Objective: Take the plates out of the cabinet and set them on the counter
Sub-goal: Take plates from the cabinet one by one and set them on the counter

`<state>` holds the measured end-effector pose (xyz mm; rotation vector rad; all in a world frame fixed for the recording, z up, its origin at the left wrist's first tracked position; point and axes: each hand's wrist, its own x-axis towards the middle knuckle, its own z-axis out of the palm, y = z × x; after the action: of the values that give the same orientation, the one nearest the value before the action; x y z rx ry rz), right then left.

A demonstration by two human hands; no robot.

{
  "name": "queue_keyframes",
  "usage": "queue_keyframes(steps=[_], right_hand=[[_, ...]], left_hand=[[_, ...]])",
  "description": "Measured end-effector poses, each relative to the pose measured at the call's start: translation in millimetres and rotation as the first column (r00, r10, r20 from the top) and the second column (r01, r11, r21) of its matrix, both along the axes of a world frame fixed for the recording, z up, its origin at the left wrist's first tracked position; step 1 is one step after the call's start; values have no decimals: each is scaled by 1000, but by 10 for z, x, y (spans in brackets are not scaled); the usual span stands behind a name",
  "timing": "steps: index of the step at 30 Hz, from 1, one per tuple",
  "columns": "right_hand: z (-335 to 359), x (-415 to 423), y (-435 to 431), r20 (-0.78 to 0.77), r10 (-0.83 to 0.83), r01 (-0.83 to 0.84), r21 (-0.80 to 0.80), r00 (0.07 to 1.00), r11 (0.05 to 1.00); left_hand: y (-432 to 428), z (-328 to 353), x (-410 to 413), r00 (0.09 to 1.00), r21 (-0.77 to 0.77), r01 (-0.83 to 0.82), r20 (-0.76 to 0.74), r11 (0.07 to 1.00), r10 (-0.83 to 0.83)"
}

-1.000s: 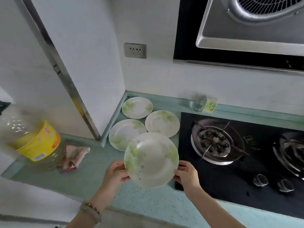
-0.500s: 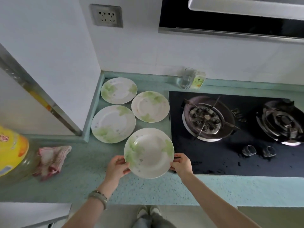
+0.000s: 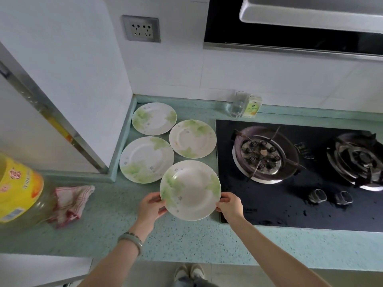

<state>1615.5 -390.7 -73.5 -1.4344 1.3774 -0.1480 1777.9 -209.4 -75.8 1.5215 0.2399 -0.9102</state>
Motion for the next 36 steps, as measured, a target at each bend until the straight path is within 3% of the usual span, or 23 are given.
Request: queue_keyframes(steps=[8, 12, 17, 21, 26, 29, 32, 36], right_hand=[[21, 81, -129, -42, 30, -30, -10, 999, 999], [185, 92, -196, -126, 226, -235, -62, 966, 970], [774, 127, -270, -15, 446, -441, -189, 895, 878], [1412, 33, -233, 268, 427, -322, -358, 864, 877], [1961, -158, -122, 533, 363, -105, -453, 764, 885], [2099, -314, -58, 549, 370, -35, -525, 749, 850], [2164, -502, 8, 528, 328, 21, -550, 783, 835], [2195, -836, 148, 493, 213, 124, -565, 844, 816]], left_hand=[[-99, -16, 84, 1000, 3, 31, 6, 1000, -31], [-67, 62, 176, 981, 112, 178, 63, 978, -185], [46, 537, 326, 853, 150, 358, 348, 922, -388], [-62, 1144, 289, 688, 49, 483, 596, 874, -414], [-243, 1812, 86, 554, -87, 615, 755, 784, -351], [-321, 2023, -46, 449, -69, 664, 833, 744, -324], [-396, 2135, -132, 324, 18, 726, 873, 688, -364], [-552, 2234, -249, 230, 62, 817, 877, 573, -422]])
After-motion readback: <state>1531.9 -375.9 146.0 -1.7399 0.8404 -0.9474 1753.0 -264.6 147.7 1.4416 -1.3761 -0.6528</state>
